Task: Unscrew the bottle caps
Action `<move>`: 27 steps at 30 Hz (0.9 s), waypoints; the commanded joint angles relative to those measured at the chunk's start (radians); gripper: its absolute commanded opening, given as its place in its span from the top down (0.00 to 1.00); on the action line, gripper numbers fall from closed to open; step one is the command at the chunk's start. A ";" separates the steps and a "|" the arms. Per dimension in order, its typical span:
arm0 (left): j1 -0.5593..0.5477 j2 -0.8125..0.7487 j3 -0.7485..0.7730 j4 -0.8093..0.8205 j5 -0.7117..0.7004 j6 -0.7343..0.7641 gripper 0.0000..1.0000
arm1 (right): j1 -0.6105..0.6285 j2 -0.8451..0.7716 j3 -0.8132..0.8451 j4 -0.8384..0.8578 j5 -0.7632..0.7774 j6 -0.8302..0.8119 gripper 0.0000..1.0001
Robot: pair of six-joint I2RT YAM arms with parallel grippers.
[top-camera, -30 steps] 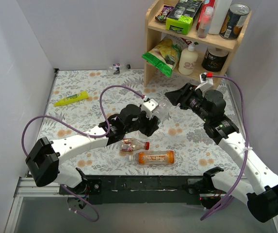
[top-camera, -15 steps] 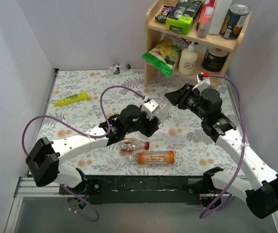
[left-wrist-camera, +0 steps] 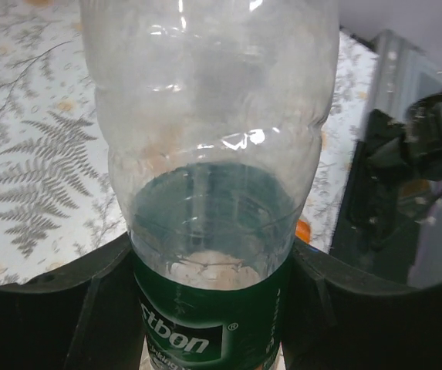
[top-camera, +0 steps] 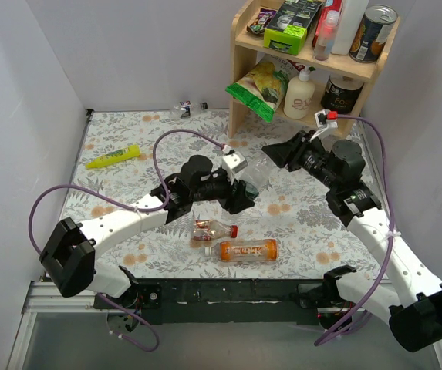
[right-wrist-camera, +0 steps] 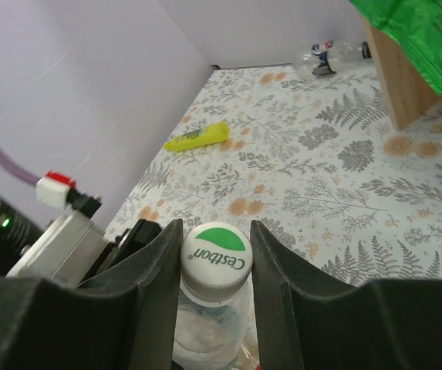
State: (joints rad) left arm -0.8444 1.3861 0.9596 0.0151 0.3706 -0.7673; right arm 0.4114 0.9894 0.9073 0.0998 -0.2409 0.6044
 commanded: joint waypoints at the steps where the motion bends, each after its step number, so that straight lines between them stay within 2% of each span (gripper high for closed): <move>1: 0.092 -0.024 -0.001 0.147 0.425 -0.065 0.47 | -0.052 -0.041 0.016 0.121 -0.227 -0.117 0.78; 3: 0.128 -0.018 -0.016 0.215 0.593 -0.149 0.47 | -0.074 -0.047 0.015 0.149 -0.318 -0.124 0.78; 5: 0.160 -0.003 -0.022 0.290 0.681 -0.190 0.47 | -0.083 -0.051 0.013 0.179 -0.395 -0.124 0.78; 6: 0.163 0.010 -0.006 0.289 0.770 -0.196 0.47 | -0.092 -0.051 0.012 0.190 -0.420 -0.126 0.78; 9: 0.166 0.069 0.033 0.264 0.902 -0.208 0.48 | -0.102 -0.057 -0.007 0.266 -0.503 -0.111 0.78; 12: 0.166 0.082 0.001 0.388 0.959 -0.288 0.48 | -0.109 -0.058 -0.030 0.355 -0.573 -0.074 0.78; 14: 0.166 0.083 -0.001 0.414 0.988 -0.319 0.48 | -0.114 -0.064 -0.041 0.383 -0.603 -0.057 0.78; 21: 0.166 0.097 0.011 0.401 1.028 -0.319 0.48 | -0.138 -0.116 -0.054 0.394 -0.598 -0.080 0.76; 27: 0.166 0.099 0.022 0.340 0.998 -0.270 0.48 | -0.146 -0.172 -0.044 0.310 -0.525 -0.138 0.74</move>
State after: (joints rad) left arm -0.6762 1.4979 0.9569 0.4011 1.3174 -1.0729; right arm 0.2855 0.8600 0.8524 0.3977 -0.8284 0.5396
